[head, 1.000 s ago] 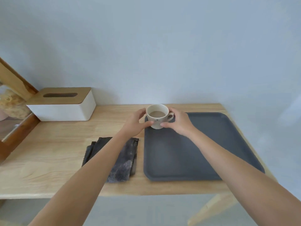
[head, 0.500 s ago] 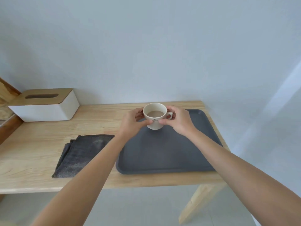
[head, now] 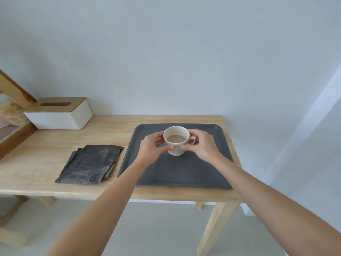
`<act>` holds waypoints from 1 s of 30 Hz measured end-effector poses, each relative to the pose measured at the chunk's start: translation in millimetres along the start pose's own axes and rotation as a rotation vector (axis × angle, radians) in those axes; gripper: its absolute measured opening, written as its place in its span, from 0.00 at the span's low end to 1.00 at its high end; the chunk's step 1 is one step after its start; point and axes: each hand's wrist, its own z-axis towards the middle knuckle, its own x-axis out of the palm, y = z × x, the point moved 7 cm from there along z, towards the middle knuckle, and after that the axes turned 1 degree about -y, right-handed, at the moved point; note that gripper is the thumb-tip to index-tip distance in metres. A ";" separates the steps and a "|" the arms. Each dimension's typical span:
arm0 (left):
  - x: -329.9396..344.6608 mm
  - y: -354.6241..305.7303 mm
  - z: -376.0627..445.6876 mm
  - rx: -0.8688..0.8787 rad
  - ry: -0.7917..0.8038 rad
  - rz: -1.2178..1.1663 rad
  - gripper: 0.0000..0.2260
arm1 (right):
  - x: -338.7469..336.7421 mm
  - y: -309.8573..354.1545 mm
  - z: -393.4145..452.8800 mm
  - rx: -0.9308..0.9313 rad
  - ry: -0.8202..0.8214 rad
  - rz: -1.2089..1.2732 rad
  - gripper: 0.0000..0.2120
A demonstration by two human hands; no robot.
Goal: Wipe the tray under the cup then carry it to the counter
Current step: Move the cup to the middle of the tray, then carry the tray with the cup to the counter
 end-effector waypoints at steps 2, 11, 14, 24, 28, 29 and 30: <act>0.7 1.3 -1.8 -0.007 0.010 -0.004 0.27 | 0.8 0.7 -2.2 0.001 0.015 0.000 0.26; -57.5 46.4 1.9 -0.081 -0.044 0.639 0.28 | -42.9 -57.2 -34.8 0.247 -0.102 -0.579 0.23; -68.1 68.0 0.1 -0.161 -0.028 0.828 0.26 | -53.2 -71.6 -53.6 0.304 -0.154 -0.701 0.22; -69.3 65.6 9.7 -0.078 -0.009 0.601 0.19 | -58.9 -69.6 -64.8 0.433 -0.193 -0.756 0.22; -59.8 56.7 17.3 -0.013 0.018 0.565 0.18 | -69.9 -69.8 -79.8 0.469 -0.240 -0.687 0.22; -55.4 52.6 19.5 0.006 0.025 0.571 0.18 | -74.3 -69.7 -86.2 0.483 -0.258 -0.680 0.22; -49.6 47.8 22.0 0.021 0.040 0.572 0.19 | -79.3 -70.1 -93.9 0.500 -0.279 -0.673 0.22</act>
